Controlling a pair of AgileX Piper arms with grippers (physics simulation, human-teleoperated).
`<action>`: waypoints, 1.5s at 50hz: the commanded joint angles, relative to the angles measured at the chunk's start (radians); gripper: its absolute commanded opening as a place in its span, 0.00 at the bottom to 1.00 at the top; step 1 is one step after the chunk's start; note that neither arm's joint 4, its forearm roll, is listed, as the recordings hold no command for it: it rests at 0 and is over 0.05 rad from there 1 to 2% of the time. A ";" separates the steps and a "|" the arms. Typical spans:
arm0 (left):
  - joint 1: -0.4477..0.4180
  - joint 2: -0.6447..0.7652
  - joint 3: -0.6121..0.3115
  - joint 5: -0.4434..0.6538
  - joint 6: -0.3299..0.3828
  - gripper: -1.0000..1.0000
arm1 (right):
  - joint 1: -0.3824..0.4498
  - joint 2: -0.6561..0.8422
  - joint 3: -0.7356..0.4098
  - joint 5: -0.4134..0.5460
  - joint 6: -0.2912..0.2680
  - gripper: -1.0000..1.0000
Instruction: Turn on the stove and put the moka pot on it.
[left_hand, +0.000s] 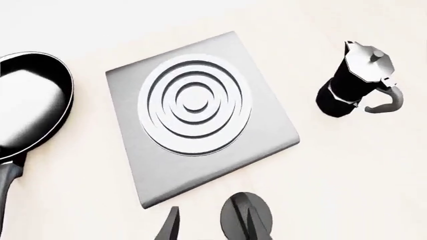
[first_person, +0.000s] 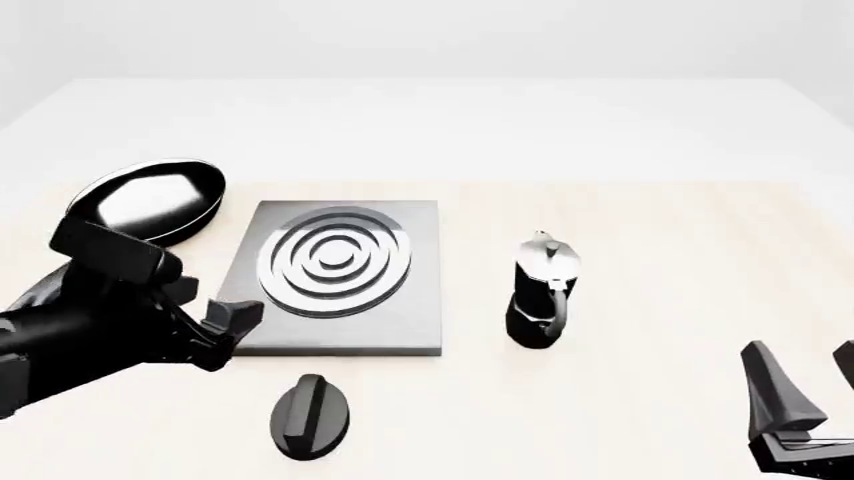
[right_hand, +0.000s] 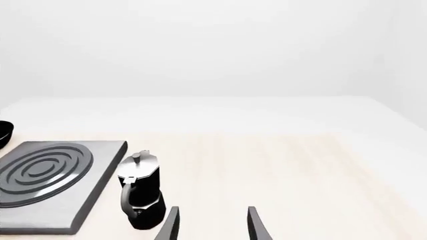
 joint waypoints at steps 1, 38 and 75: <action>-0.031 0.065 0.008 -0.007 -0.056 1.00 | 0.001 0.003 0.000 -0.003 0.008 1.00; -0.128 0.208 0.055 -0.108 -0.207 1.00 | -0.007 -0.042 0.000 0.025 0.038 1.00; -0.158 0.344 0.099 -0.242 -0.273 1.00 | -0.005 -0.015 -0.001 0.009 0.051 1.00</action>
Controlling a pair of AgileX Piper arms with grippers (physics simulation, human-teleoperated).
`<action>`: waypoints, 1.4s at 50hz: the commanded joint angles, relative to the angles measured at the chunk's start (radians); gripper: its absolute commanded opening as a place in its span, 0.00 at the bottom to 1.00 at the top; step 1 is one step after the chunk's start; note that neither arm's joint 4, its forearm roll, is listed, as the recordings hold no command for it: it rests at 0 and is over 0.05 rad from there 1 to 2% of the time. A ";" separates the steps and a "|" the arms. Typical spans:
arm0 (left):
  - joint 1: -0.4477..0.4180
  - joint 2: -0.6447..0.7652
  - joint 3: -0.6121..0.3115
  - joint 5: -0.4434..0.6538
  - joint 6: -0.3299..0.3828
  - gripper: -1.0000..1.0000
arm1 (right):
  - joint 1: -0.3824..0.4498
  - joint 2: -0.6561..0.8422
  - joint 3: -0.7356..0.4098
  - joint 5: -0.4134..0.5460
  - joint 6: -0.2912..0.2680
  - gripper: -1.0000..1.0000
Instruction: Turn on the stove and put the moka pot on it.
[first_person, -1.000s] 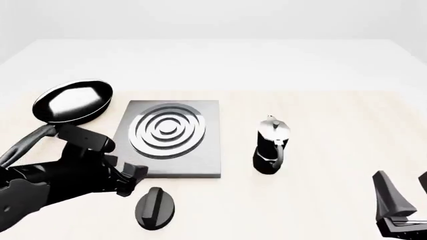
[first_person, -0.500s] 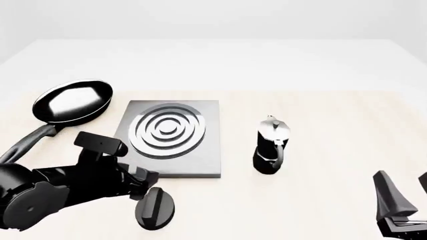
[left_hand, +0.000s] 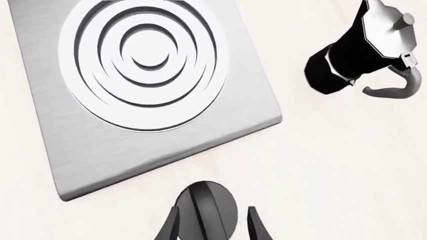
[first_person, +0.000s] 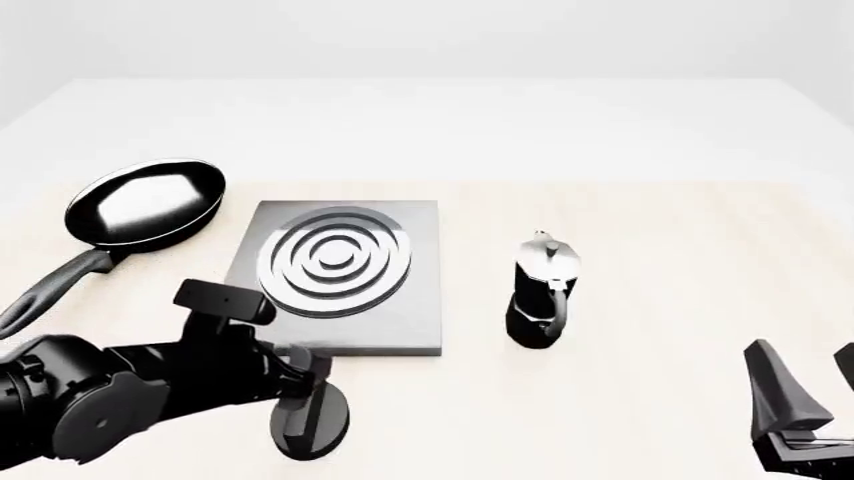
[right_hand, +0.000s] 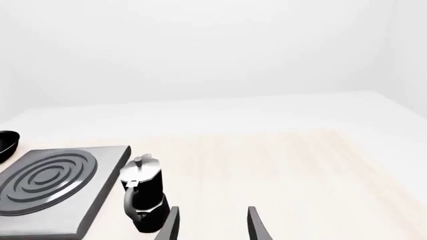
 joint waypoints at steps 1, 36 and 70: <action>0.003 0.030 0.013 -0.033 -0.004 1.00 | -0.001 -0.003 0.000 0.004 0.004 1.00; 0.005 0.095 0.037 -0.109 -0.002 1.00 | -0.002 0.010 0.000 -0.009 0.012 1.00; 0.025 0.176 0.073 -0.212 0.000 1.00 | 0.004 0.037 -0.001 -0.030 0.014 1.00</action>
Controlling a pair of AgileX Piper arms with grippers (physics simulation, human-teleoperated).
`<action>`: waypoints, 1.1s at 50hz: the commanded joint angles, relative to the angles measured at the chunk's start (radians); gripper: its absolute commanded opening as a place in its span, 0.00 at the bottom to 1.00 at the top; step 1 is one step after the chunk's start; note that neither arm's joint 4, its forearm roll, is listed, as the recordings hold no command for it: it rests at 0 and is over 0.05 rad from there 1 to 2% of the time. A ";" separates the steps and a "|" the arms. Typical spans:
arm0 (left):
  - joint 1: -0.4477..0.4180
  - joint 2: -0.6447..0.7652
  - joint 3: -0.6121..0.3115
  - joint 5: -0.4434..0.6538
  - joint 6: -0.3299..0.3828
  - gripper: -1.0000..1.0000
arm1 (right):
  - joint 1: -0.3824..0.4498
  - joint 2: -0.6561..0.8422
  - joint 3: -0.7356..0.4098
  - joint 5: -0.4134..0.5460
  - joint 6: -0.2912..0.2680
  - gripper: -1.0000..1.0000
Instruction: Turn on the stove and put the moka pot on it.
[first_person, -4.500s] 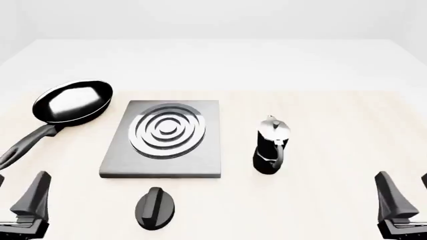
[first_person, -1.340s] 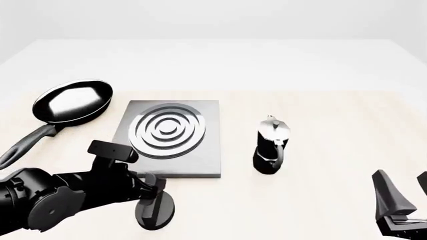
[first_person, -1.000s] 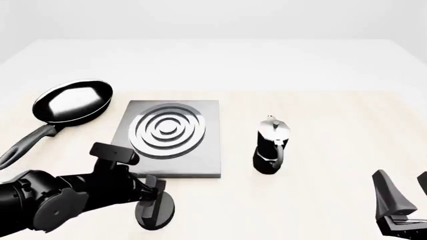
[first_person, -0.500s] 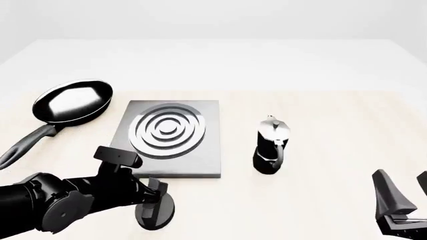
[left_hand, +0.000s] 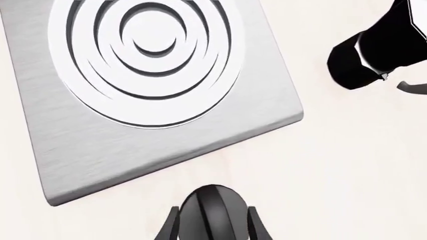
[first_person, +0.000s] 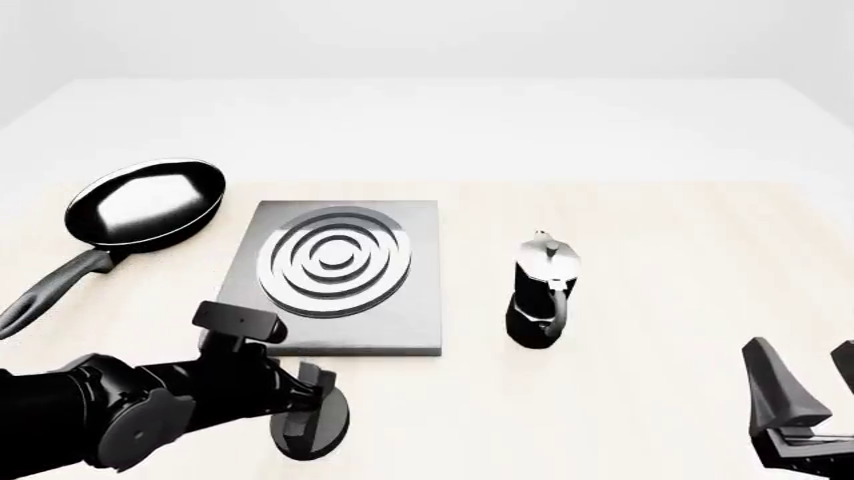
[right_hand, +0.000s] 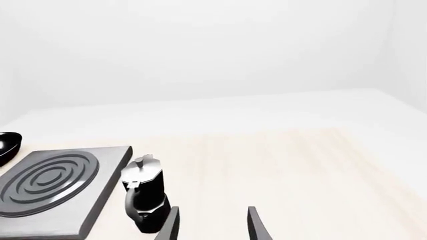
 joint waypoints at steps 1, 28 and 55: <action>0.005 0.028 0.007 -0.028 0.001 1.00 | 0.001 0.010 0.000 -0.009 0.002 1.00; -0.002 0.169 0.006 -0.128 -0.039 1.00 | 0.004 0.046 0.000 -0.039 0.003 1.00; 0.107 0.104 0.012 -0.127 0.036 1.00 | 0.007 0.054 0.000 -0.041 0.001 1.00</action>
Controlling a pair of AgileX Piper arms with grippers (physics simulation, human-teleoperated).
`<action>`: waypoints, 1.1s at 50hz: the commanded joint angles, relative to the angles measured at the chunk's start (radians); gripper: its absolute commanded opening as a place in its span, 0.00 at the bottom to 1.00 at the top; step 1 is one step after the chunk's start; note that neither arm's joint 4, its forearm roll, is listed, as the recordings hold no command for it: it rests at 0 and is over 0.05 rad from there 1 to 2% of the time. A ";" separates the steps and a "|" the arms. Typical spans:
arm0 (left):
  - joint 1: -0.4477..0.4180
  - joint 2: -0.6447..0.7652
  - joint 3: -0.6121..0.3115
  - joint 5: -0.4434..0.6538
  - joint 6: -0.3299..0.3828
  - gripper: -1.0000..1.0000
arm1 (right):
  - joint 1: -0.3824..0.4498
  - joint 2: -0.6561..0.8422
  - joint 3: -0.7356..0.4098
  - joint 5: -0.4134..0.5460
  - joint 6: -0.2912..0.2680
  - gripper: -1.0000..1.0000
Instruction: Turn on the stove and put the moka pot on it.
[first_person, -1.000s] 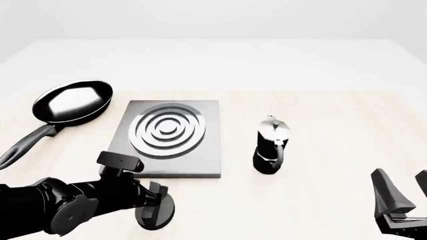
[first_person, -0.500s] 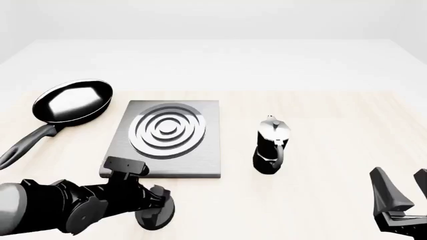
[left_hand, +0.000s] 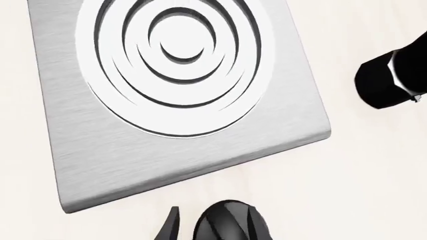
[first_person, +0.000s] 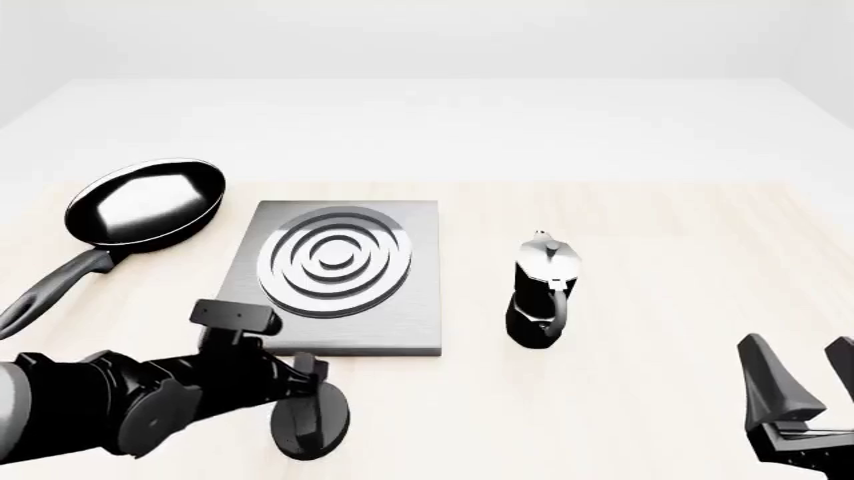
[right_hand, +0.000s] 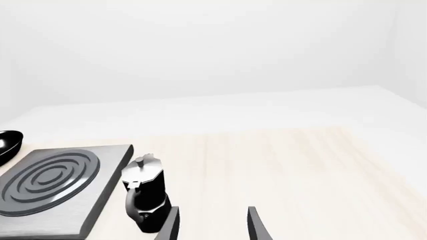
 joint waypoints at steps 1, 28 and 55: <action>0.036 0.006 0.016 -0.021 0.029 1.00 | 0.001 0.007 0.000 -0.004 -0.002 1.00; 0.203 -0.199 0.023 0.011 0.144 1.00 | 0.073 0.137 -0.041 -0.068 0.006 1.00; 0.451 -0.758 0.127 -0.030 0.039 1.00 | 0.264 0.392 -0.484 0.266 0.072 1.00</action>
